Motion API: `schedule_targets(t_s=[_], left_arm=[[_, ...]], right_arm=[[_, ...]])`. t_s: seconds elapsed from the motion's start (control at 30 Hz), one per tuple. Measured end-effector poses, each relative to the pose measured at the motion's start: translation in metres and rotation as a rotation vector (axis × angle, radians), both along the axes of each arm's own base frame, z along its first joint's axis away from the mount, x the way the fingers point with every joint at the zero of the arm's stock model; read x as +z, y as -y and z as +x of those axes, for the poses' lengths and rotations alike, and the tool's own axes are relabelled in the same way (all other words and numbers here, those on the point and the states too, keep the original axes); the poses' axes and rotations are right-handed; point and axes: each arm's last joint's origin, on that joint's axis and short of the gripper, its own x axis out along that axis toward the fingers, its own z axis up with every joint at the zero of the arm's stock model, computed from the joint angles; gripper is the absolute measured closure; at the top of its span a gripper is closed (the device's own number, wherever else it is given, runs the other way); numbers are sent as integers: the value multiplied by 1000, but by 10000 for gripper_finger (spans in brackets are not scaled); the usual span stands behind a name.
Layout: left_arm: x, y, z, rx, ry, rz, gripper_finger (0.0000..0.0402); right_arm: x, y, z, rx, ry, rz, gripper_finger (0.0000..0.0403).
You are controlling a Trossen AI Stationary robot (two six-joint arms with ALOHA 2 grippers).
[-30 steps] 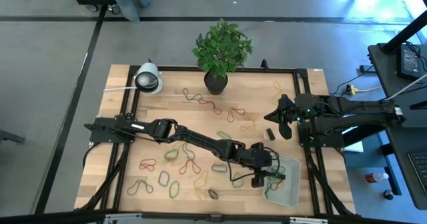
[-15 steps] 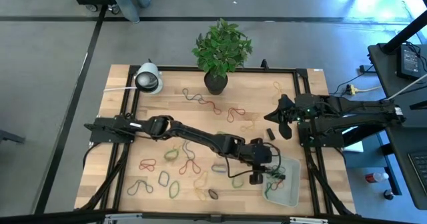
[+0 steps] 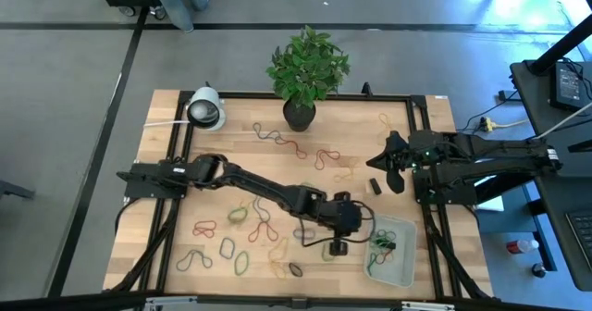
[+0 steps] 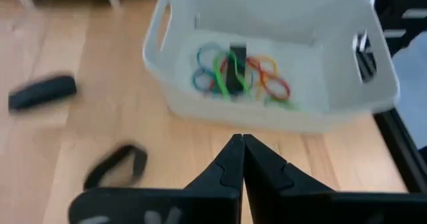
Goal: Pick and place rubber bands into bin
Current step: Put the red rubber band into the gray bin
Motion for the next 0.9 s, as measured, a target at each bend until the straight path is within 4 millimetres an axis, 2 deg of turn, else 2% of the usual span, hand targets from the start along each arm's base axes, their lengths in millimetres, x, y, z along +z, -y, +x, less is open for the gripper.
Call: schedule_targets(t_s=[0.2,0.4,0.7,0.9], left_arm=[[-3,-9,-55,60,117,-50,400],[-5,-26,-126,115,159,-66,400],[2,-56,-224,141,218,-63,400],[-2,-71,-278,157,278,-121,400]], right_arm=[[-2,3,13,-63,6,-66,394],[-19,7,56,-103,-28,-90,356],[-49,40,129,-240,-301,-41,271],[-69,70,166,-297,-563,2,247]])
